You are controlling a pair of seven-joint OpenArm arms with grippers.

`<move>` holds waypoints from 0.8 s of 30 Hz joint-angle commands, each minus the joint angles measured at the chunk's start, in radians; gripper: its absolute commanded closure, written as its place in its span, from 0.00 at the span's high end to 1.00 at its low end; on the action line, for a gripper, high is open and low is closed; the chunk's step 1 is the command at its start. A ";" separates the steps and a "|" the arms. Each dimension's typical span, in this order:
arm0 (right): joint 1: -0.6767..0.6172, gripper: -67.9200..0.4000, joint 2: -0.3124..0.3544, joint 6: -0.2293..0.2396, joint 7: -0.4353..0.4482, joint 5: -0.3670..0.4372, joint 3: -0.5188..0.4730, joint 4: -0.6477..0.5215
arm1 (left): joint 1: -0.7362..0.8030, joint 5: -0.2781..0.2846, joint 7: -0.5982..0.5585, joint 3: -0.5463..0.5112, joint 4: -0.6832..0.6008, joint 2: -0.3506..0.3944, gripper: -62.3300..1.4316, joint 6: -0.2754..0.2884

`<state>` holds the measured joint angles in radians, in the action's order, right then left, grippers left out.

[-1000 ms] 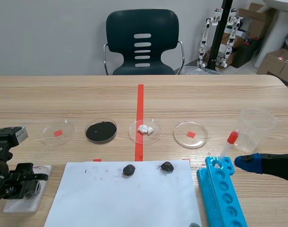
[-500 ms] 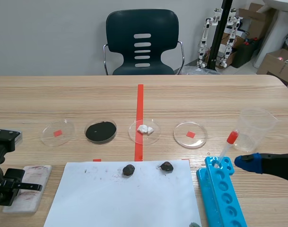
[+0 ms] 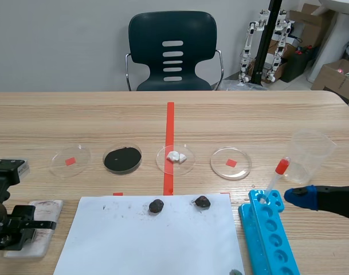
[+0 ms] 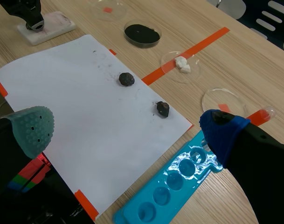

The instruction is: Rub the mineral on the streak plate below the first streak

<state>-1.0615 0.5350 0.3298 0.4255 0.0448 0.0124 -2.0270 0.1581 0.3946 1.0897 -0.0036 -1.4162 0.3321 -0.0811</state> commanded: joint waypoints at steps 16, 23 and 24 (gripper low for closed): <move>0.003 1.00 0.005 0.000 0.017 0.010 -0.007 -0.008 | 0.019 -0.119 0.011 0.016 0.001 -0.048 0.13 -0.045; 0.003 1.00 0.005 0.000 0.017 0.010 -0.007 -0.008 | 0.019 -0.237 0.026 0.016 0.001 -0.045 0.13 -0.110; 0.003 1.00 0.005 0.000 0.017 0.010 -0.007 -0.008 | 0.019 -0.251 0.030 0.016 0.001 -0.045 0.13 -0.120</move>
<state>-1.0615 0.5354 0.3298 0.4252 0.0448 0.0124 -2.0270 0.1551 0.2142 1.0958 0.0219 -1.4380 0.2649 -0.1741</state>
